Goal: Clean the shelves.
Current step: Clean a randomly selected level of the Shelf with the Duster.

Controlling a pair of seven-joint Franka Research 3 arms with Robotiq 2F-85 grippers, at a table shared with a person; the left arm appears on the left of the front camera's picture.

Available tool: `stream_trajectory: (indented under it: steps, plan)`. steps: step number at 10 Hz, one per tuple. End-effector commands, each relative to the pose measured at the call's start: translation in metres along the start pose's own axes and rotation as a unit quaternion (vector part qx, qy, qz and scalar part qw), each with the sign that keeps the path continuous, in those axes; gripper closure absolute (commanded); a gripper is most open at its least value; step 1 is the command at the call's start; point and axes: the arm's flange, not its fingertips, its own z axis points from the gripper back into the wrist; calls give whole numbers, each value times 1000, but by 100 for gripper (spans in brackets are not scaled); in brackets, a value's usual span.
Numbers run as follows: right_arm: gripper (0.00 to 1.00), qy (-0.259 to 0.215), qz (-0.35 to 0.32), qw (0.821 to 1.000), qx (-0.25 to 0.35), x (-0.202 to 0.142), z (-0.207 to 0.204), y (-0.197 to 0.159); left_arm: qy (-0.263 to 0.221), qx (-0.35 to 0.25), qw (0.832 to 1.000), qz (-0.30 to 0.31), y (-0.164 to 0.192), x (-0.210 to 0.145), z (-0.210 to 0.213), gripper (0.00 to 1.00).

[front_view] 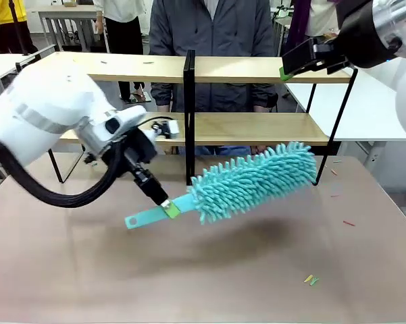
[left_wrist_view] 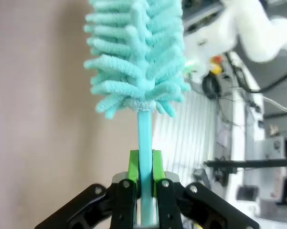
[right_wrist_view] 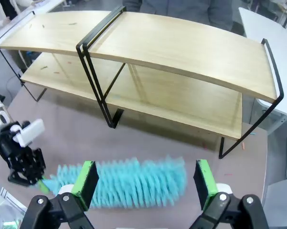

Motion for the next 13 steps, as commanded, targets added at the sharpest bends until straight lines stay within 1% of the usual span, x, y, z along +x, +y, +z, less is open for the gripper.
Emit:
stream_trajectory:
  steps: [1, 2, 3, 4, 5, 6, 7, 8, 9, 10, 11, 13]
  plan:
    - [0, 1, -1, 1000, 2, 1, 0, 0, -133, 86, 982, 106, 3, -52, 54, 87]
    - [0, 1, -1, 1000, 2, 1, 0, 0, -179, 95, 970, 131, 4, -74, 75, 87]
    - [0, 1, -1, 1000, 2, 1, 0, 0, -247, 110, 950, 155, -1, -109, 101, 87]
    - [0, 1, -1, 1000, 2, 1, 0, 0, -289, 92, 943, 139, -10, -139, 115, 87]
    - [0, 1, -1, 1000, 2, 1, 0, 0, -312, 77, 939, 120, -17, -163, 120, 87]
    - [0, 1, -1, 1000, 2, 1, 0, 0, -307, 63, 945, 89, -20, -184, 119, 87]
    - [0, 1, -1, 1000, 2, 1, 0, 0, -263, 53, 963, 28, -21, -198, 114, 87]
    - [0, 1, -1, 1000, 2, 1, 0, 0, -223, 66, 972, -18, -21, -205, 109, 87]
    - [0, 1, -1, 1000, 2, 1, 0, 0, -190, 84, 978, -38, -20, -206, 107, 87]
    - [0, 1, -1, 1000, 2, 1, 0, 0, -165, 88, 978, -94, -23, -205, 103, 87]
    - [0, 1, -1, 1000, 2, 1, 0, 0, -169, 79, 974, -130, -24, -200, 103, 87]
    - [0, 1, -1, 1000, 2, 1, 0, 0, -217, 60, 966, -127, -23, -190, 104, 87]
